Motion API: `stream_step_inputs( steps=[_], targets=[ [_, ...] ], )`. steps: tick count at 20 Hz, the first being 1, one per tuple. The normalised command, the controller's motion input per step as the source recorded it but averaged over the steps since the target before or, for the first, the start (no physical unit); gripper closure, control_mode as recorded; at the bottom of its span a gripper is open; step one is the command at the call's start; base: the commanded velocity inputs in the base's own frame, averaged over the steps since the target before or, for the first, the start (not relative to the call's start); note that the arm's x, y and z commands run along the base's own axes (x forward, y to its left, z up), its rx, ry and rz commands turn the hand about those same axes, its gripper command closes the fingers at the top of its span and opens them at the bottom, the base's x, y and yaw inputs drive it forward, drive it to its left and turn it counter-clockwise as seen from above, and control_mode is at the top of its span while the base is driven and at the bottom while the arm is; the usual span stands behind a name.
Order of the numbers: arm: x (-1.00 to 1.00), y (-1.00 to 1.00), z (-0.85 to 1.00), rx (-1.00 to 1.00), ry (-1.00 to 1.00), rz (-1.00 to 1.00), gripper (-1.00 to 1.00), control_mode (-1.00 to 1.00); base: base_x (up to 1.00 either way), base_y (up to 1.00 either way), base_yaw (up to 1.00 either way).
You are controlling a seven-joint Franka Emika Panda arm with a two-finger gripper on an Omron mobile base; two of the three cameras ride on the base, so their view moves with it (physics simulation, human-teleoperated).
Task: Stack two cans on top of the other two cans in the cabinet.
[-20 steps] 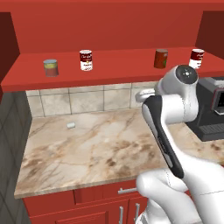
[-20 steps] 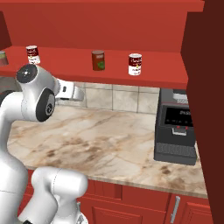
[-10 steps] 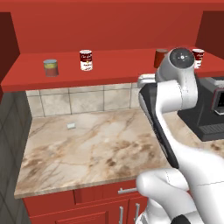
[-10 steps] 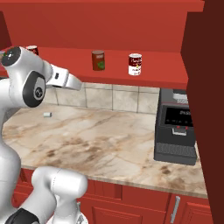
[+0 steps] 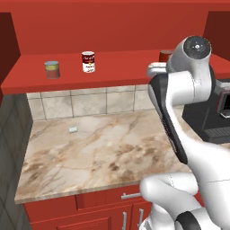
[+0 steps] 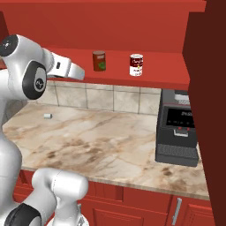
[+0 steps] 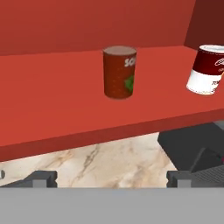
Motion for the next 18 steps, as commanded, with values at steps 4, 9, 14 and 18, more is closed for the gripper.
stream_step_inputs(
  steps=[4, 9, 14, 18],
  targets=[
    [0.18, -0.16, 0.03, 0.0, -0.12, 0.0, -1.0, -1.0, 0.0, 0.0, 0.0],
    [0.24, -0.18, 0.0, 0.0, -0.16, 0.01, -1.0, -1.0, 0.0, 0.0, 0.0],
    [0.36, -0.14, 0.13, 0.0, 0.02, 0.0, -1.0, -1.0, 0.0, 0.0, 0.0],
    [0.31, -0.13, 0.17, -0.06, 0.1, 0.0, -1.0, -1.0, 0.0, 0.0, 0.0]
  ],
)
